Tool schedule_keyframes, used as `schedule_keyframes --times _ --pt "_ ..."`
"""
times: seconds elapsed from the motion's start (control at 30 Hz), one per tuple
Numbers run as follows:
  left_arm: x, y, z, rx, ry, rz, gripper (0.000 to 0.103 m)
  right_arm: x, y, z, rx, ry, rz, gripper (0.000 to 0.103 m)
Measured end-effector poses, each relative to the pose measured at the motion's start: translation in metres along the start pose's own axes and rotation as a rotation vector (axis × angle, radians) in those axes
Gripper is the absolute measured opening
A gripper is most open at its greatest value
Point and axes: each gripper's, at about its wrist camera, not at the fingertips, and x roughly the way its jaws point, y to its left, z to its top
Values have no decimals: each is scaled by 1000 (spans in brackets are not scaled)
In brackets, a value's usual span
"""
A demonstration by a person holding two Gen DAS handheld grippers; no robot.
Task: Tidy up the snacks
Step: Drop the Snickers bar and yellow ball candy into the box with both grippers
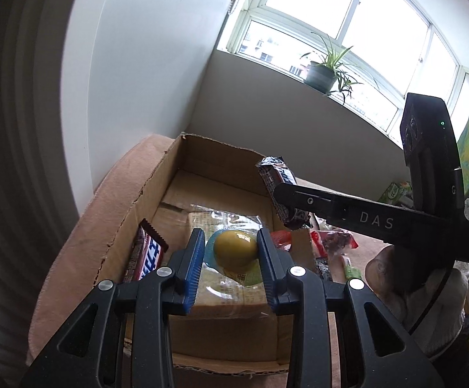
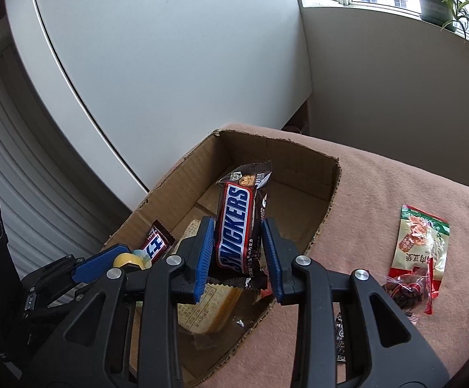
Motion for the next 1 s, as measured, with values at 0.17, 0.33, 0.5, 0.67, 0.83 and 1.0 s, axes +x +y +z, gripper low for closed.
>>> schedule_keyframes --times 0.17,0.33,0.5,0.67,0.83,1.0 --pt "2 9 -1 -42 22 8 44 -7 6 1 0 -37 -1 73" --pt "-9 20 1 -82 -14 3 59 -23 10 1 -22 -72 -22 73" --pt "-6 13 3 -63 -8 -3 59 -30 -2 -3 -13 -67 -43 73" --pt "-1 1 2 -43 -4 -17 59 -44 -19 -16 -16 -52 -71 74" --pt "-1 -18 2 -18 -3 -41 59 -68 -46 -35 -13 -47 -121 74" --pt "5 -47 -2 27 17 -76 59 -95 -82 -54 61 -61 -116 74"
